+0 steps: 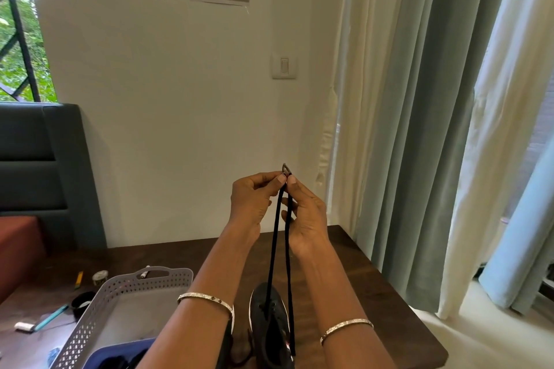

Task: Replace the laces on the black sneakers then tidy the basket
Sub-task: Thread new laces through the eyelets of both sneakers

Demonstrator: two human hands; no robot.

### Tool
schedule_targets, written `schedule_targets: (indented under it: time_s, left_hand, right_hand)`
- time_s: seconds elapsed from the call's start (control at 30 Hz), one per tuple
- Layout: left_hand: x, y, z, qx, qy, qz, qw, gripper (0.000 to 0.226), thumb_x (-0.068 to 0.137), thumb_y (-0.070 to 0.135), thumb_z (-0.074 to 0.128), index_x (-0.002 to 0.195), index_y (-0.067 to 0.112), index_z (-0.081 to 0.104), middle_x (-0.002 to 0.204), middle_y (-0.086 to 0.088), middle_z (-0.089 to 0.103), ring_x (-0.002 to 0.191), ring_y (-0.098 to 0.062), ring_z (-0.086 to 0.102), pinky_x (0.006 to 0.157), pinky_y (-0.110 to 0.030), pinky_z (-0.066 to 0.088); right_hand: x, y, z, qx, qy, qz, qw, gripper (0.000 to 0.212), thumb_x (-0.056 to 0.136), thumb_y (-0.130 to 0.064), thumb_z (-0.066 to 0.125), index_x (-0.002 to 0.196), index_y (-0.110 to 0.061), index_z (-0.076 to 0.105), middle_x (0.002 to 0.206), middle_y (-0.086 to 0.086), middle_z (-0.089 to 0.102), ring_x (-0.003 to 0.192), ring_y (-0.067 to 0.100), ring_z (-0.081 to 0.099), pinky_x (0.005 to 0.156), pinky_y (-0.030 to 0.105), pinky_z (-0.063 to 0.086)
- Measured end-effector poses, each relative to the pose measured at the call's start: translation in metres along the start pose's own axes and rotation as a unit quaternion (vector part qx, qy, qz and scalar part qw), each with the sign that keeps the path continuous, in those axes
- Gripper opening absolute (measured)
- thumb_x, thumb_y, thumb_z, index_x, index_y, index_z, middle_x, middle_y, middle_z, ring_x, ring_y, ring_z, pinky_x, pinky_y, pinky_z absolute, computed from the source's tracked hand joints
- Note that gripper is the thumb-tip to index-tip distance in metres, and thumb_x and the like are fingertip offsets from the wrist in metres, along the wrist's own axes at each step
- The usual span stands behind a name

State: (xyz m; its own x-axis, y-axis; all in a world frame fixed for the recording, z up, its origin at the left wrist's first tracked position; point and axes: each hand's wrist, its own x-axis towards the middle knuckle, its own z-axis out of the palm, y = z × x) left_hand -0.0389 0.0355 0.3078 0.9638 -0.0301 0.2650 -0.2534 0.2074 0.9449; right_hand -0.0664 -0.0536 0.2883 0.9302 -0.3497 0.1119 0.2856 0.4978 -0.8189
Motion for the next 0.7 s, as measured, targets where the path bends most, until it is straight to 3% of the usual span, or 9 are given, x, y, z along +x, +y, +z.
schedule_targets:
  time_s: [0.27,0.47,0.7]
  left_hand:
    - [0.0023,-0.0003,0.0018,0.004,0.001,0.002,1.0,0.006,0.083,0.022,0.079,0.087,0.025,0.077,0.082,0.006,0.076,0.083,-0.01,0.067,0.081,-0.029,0.052]
    - [0.0017,0.0006,0.0001,-0.001,-0.021,-0.003,1.0,0.01,0.086,0.023,0.076,0.095,0.019,0.076,0.093,0.001,0.077,0.093,-0.013,0.071,0.084,-0.032,0.052]
    - [0.0006,0.0018,0.0,0.002,-0.023,0.0,1.0,0.013,0.085,0.02,0.076,0.098,0.018,0.076,0.093,0.002,0.077,0.087,-0.007,0.071,0.08,-0.032,0.05]
  right_hand:
    - [0.0007,0.0018,0.0043,0.023,0.021,0.008,0.999,0.013,0.088,-0.03,0.072,0.098,-0.024,0.078,0.101,-0.003,0.076,0.099,0.019,0.066,0.081,0.032,0.049]
    - [0.0049,-0.0024,0.0025,0.021,0.034,-0.008,0.999,0.023,0.085,-0.034,0.073,0.106,-0.024,0.078,0.1,-0.007,0.076,0.106,0.02,0.06,0.086,0.033,0.047]
    - [0.0097,-0.0025,-0.0025,0.023,0.041,-0.009,0.999,0.023,0.086,-0.022,0.074,0.108,-0.018,0.076,0.107,-0.003,0.075,0.106,0.018,0.061,0.086,0.032,0.045]
